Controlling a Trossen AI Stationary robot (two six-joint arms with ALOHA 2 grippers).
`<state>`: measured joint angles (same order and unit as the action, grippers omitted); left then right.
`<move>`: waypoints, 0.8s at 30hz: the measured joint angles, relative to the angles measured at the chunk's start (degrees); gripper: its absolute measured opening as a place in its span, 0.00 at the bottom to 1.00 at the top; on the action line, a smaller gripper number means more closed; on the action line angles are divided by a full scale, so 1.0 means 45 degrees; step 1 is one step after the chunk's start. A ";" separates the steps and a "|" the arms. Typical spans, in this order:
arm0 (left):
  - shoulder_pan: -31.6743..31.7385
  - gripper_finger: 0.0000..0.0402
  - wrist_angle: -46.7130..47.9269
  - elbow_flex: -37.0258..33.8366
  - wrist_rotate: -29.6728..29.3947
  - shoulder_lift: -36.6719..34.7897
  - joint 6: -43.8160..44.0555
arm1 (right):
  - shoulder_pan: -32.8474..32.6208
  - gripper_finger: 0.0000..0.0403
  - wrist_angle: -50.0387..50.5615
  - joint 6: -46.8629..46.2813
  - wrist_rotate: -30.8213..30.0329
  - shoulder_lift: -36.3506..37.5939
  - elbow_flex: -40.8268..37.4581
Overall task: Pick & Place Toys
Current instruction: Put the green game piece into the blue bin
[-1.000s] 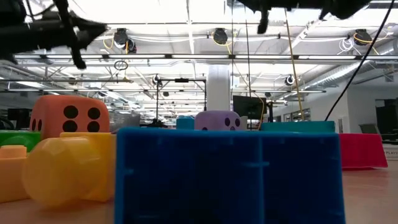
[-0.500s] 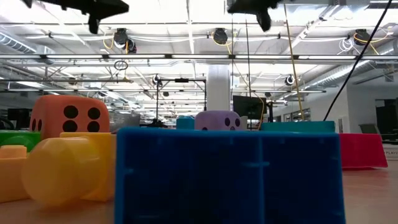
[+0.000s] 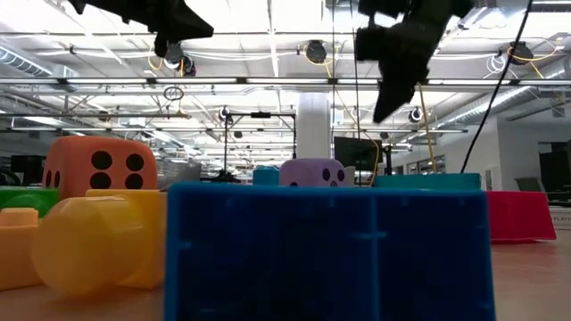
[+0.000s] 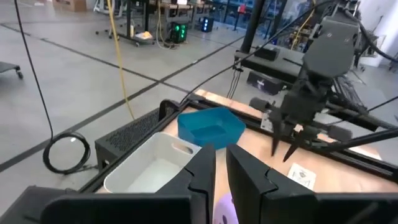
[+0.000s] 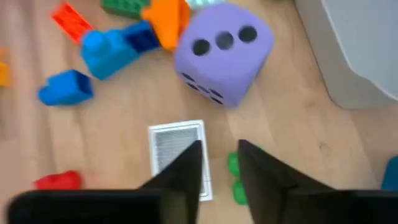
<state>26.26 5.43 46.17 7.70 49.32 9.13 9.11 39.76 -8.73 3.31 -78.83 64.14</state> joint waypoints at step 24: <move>0.0107 0.11 -0.0213 0.0000 0.0288 -0.0034 -0.0012 | 0.1405 0.76 -0.3813 0.1461 0.0251 -0.2069 -0.3339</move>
<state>26.74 4.47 46.17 9.00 49.17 9.07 15.44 22.60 -2.16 4.44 -88.14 49.12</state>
